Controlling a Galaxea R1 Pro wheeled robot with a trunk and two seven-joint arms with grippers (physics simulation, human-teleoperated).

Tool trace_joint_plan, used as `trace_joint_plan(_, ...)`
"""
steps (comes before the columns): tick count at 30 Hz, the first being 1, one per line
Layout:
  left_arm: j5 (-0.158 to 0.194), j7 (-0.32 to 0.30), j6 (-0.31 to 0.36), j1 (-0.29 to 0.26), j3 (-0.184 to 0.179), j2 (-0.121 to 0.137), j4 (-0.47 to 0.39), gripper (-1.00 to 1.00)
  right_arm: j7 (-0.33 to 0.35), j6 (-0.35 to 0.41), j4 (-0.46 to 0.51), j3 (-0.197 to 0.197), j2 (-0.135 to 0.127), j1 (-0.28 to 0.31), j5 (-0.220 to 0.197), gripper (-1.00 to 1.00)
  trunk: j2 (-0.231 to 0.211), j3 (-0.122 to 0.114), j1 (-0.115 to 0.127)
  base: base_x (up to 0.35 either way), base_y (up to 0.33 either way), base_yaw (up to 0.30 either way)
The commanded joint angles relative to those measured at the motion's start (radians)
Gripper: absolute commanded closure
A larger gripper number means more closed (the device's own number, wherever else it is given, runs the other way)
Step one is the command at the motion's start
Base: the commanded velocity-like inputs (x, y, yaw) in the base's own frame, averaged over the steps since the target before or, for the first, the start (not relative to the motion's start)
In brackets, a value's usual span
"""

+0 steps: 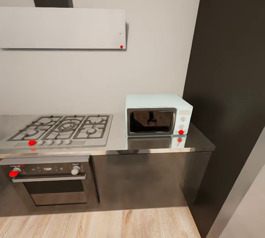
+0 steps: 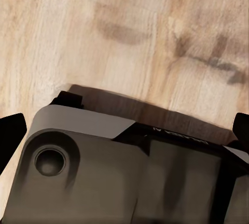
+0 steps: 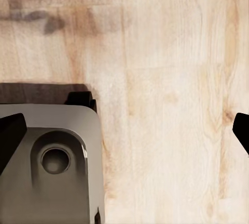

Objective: In the kitchen, take the popcorn bag from the countertop, put it into the microwave, and heat it until the popcorn is cooked so the cooked popcorn ends up inside the bag.

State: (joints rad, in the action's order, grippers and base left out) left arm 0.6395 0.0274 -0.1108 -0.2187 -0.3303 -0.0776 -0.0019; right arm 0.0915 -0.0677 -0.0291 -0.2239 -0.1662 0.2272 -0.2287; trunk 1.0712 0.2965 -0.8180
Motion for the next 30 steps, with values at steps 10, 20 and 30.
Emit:
trace_joint_plan(10, 0.000, 0.003, -0.003, -0.001, -0.010, -0.002, 0.000, -1.00, 0.005, -0.007, -0.003, -0.008, -0.004, 0.001, -0.011, -1.00, 0.001, 0.001, 0.000, 0.000, -0.248, 0.000)
trace_joint_plan(20, 0.003, 0.004, -0.003, -0.001, -0.009, -0.001, 0.001, -1.00, 0.005, -0.007, -0.003, -0.008, -0.005, 0.001, -0.011, -1.00, 0.001, 0.001, 0.000, 0.000, -0.274, 0.000)
trace_joint_plan(30, 0.007, 0.005, -0.003, -0.001, -0.007, 0.001, 0.002, -1.00, 0.003, -0.011, -0.003, -0.007, -0.002, 0.001, -0.011, -1.00, 0.001, 0.001, 0.000, 0.000, -0.186, 0.000)
